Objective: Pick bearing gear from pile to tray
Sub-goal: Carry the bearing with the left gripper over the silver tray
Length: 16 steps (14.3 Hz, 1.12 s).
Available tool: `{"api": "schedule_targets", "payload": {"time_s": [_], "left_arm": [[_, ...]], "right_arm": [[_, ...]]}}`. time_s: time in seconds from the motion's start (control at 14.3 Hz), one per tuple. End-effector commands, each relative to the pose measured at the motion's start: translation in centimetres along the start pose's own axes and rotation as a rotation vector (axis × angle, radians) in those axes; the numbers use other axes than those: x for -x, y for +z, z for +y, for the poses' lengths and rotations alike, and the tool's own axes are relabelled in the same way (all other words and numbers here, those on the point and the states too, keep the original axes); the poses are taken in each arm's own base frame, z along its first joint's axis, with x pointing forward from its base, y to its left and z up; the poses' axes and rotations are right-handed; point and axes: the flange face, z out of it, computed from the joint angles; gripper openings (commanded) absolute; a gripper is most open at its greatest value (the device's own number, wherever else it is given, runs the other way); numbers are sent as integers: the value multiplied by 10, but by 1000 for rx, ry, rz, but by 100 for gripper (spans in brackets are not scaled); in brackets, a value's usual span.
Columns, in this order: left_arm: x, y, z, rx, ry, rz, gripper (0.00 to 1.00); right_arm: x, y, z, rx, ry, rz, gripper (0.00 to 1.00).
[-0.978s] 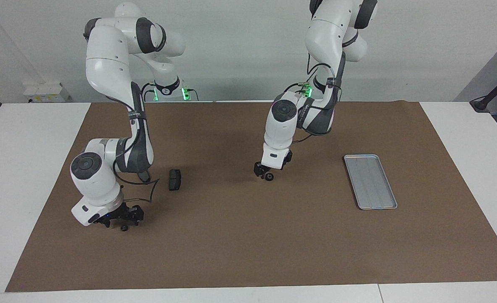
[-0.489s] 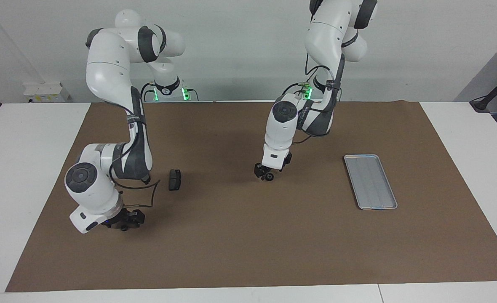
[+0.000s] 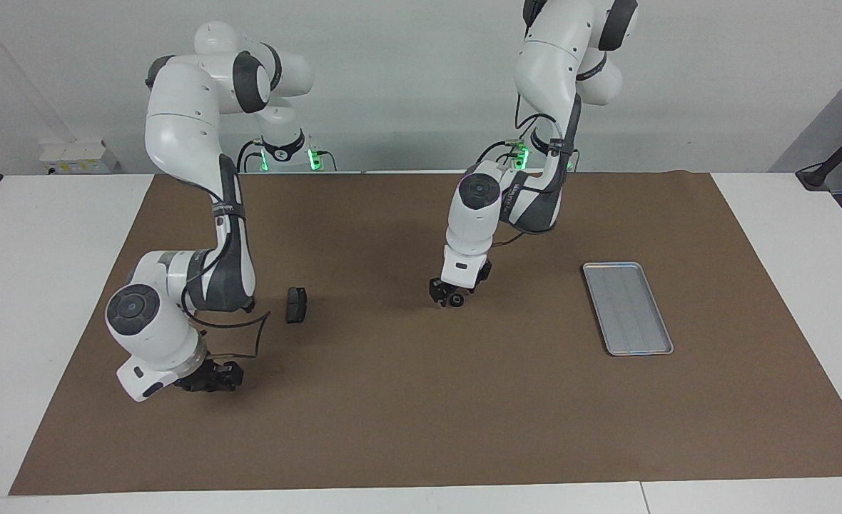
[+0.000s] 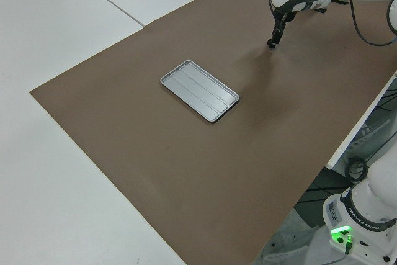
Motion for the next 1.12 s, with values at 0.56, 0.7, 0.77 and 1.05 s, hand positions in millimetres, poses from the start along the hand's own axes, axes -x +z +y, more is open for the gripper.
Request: {"api": "schedule_targets", "payload": {"time_s": [0.56, 0.7, 0.77, 1.05], "left_arm": [[-3, 17, 3, -8, -14, 5, 29], [-4, 17, 0, -32, -16, -6, 10], [-5, 10, 3, -42, -13, -11, 5], [-31, -42, -15, -109, 1, -9, 0]], "right_arm": [[-2, -3, 29, -39, 69, -4, 52], [0, -2, 34, -42, 68, -10, 47], [1, 0, 34, -46, 72, -15, 46], [4, 5, 34, -49, 79, -27, 28]]}}
